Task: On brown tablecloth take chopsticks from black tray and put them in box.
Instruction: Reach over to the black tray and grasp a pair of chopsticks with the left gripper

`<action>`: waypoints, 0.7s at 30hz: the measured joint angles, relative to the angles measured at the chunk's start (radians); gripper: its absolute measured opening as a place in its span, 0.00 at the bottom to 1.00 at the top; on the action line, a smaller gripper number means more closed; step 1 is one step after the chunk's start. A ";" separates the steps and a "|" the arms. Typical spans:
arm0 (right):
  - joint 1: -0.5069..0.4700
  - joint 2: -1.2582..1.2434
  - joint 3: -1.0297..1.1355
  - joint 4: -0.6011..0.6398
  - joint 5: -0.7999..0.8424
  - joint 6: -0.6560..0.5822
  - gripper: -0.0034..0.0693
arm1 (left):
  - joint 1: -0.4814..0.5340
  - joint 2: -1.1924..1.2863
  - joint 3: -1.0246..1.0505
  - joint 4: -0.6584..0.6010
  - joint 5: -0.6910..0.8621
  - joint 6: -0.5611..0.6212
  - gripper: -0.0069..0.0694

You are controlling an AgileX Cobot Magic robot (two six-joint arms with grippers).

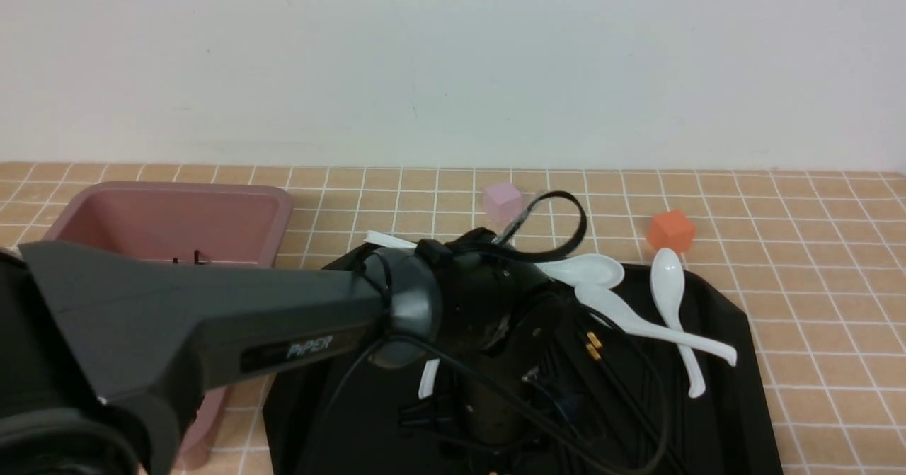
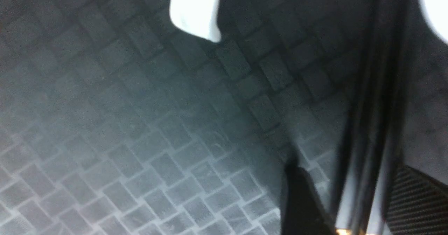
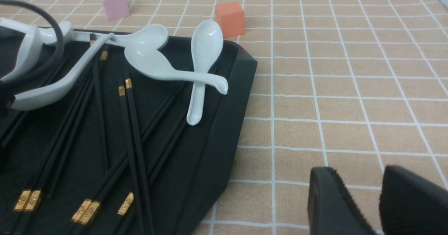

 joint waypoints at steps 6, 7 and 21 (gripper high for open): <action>0.000 0.000 0.000 0.000 0.000 0.000 0.38 | 0.000 0.009 -0.006 0.003 0.006 -0.001 0.53; 0.000 0.000 0.000 0.000 0.000 0.000 0.38 | 0.000 0.010 -0.008 0.003 0.009 -0.002 0.52; 0.000 0.000 0.000 0.000 0.000 0.000 0.38 | 0.000 0.028 -0.027 -0.013 0.050 -0.003 0.25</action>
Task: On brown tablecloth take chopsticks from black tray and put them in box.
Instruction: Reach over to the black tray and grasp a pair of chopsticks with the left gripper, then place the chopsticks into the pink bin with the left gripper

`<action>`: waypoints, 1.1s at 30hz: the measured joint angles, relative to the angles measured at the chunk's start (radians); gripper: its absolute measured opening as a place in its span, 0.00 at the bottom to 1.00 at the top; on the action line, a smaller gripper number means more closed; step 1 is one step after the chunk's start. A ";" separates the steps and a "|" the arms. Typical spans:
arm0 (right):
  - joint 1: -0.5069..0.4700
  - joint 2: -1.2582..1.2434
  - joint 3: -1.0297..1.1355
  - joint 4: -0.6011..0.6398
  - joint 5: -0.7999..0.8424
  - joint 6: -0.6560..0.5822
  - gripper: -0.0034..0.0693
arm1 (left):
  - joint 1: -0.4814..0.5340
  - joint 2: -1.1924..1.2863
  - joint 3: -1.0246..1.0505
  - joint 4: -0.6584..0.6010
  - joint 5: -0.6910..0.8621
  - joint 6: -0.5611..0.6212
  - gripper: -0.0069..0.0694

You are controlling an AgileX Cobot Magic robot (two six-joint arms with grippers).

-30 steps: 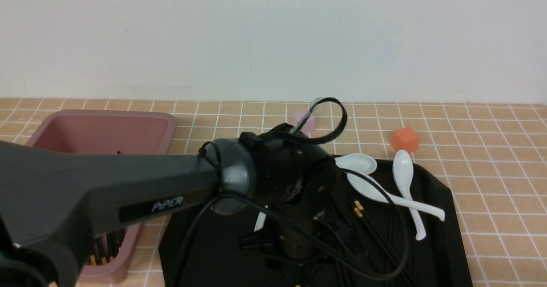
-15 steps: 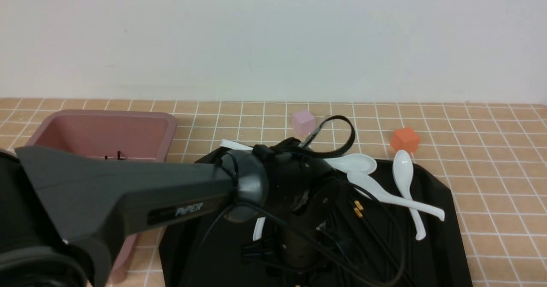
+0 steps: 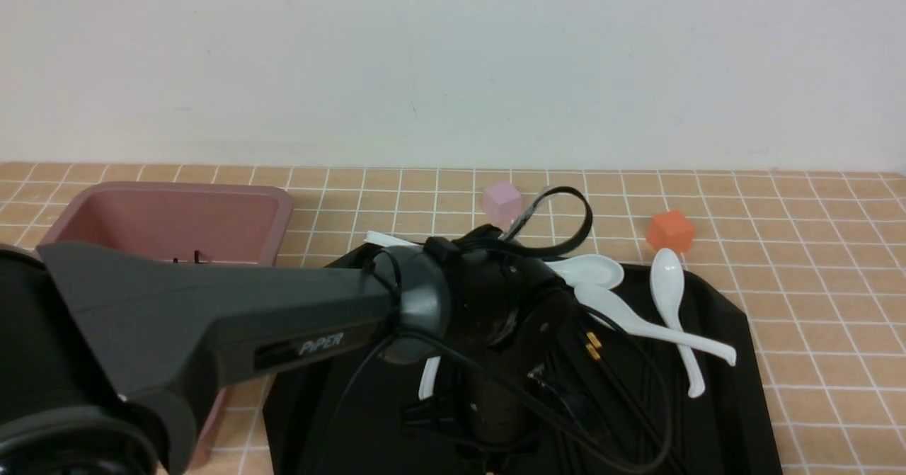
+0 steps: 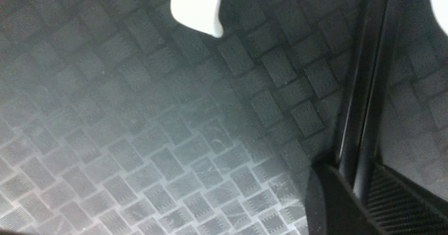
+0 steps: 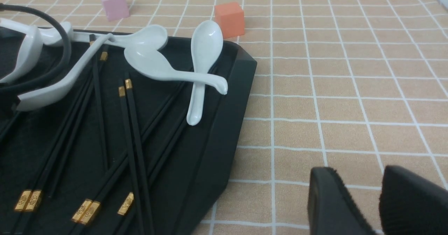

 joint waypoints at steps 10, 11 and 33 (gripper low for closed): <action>0.000 0.000 0.000 0.000 0.000 0.000 0.38 | 0.000 -0.026 0.010 -0.003 0.003 -0.001 0.25; 0.000 0.000 0.000 0.000 0.000 0.000 0.38 | 0.000 -0.040 0.015 -0.003 0.012 -0.002 0.25; 0.000 0.000 0.000 0.000 0.000 0.000 0.38 | 0.203 -0.495 0.023 0.133 0.308 0.086 0.25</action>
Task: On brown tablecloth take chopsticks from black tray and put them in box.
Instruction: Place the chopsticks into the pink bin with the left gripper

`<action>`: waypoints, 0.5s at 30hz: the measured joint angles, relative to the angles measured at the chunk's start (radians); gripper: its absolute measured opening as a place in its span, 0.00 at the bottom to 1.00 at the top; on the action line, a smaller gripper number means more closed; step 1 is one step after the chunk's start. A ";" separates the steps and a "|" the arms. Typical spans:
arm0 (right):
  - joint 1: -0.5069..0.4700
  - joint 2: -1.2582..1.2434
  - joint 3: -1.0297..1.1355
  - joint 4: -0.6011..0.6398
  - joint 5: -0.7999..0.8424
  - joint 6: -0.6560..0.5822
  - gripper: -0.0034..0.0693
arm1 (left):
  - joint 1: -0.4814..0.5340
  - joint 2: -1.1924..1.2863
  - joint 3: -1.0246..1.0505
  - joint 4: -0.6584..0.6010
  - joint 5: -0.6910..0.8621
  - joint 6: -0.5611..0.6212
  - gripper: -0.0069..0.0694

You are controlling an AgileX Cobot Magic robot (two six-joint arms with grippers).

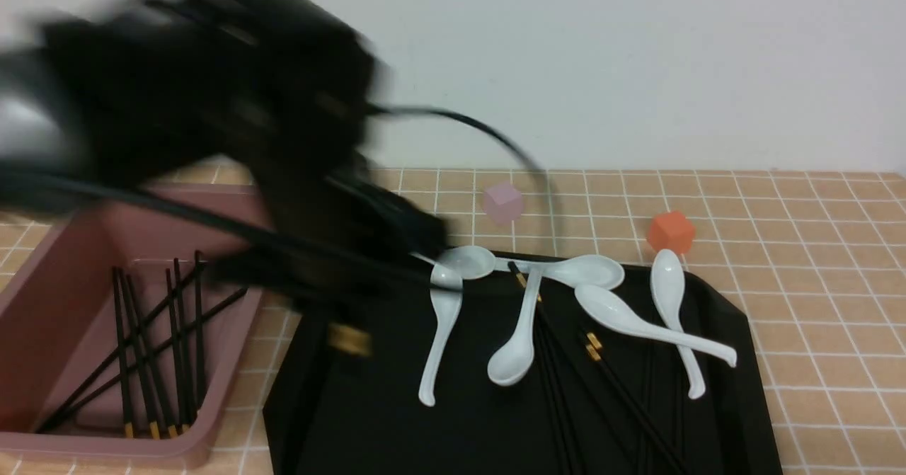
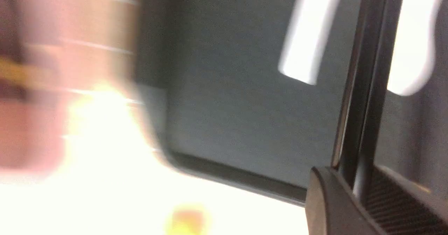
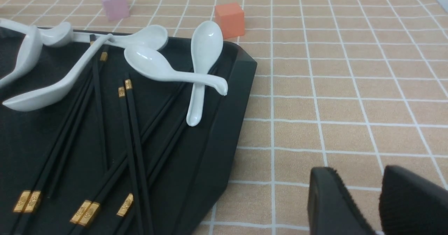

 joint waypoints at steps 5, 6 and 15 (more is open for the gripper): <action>0.000 0.000 0.000 0.000 0.000 0.000 0.38 | 0.187 -0.127 0.121 0.101 0.022 0.117 0.25; 0.000 0.000 0.000 0.000 0.000 0.000 0.38 | 0.217 -0.141 0.149 0.114 0.025 0.124 0.25; 0.000 0.000 0.000 0.000 0.000 0.000 0.38 | 0.479 -0.113 0.308 0.158 -0.156 0.224 0.25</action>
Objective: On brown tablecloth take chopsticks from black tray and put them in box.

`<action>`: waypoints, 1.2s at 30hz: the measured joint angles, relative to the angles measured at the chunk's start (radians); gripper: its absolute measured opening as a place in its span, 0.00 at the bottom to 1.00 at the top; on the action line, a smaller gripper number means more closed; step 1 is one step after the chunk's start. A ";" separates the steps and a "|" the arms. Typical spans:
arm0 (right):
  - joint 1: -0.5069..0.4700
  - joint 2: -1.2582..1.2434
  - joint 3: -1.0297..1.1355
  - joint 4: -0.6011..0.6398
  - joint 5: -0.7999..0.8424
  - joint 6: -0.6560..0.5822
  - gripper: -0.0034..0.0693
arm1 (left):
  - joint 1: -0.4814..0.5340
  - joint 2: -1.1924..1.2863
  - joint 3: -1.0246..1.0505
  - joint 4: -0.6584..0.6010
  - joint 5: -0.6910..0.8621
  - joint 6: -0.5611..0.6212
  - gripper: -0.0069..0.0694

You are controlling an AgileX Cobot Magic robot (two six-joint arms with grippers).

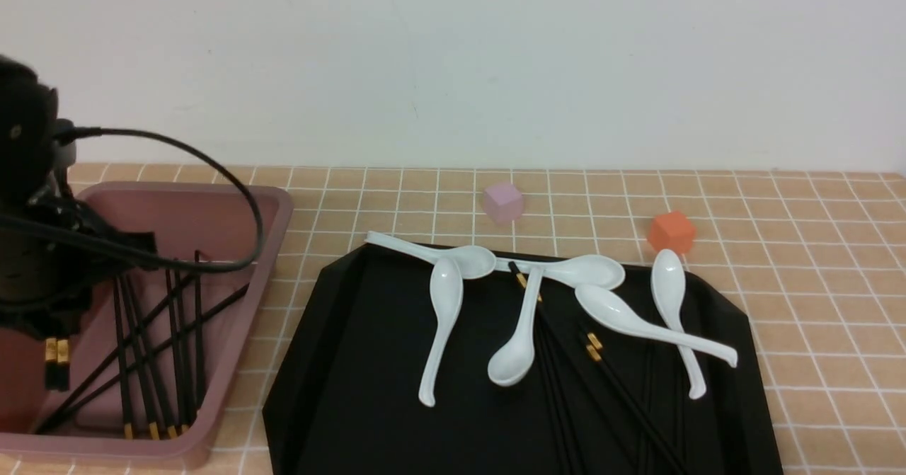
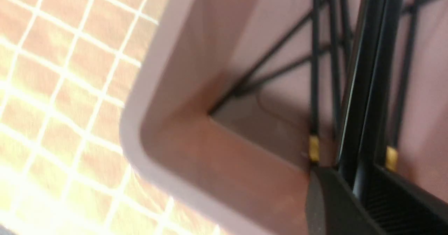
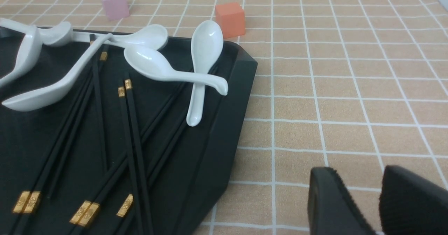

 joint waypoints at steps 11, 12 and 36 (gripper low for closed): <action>0.000 0.000 0.000 0.000 0.000 0.000 0.38 | 0.018 0.186 0.000 0.002 -0.193 0.127 0.29; 0.000 0.000 0.000 0.000 0.000 0.000 0.38 | 0.018 0.203 0.000 0.003 -0.199 0.122 0.31; 0.000 0.000 0.000 0.000 0.000 0.000 0.38 | 0.017 -0.399 0.080 -0.240 0.019 0.219 0.07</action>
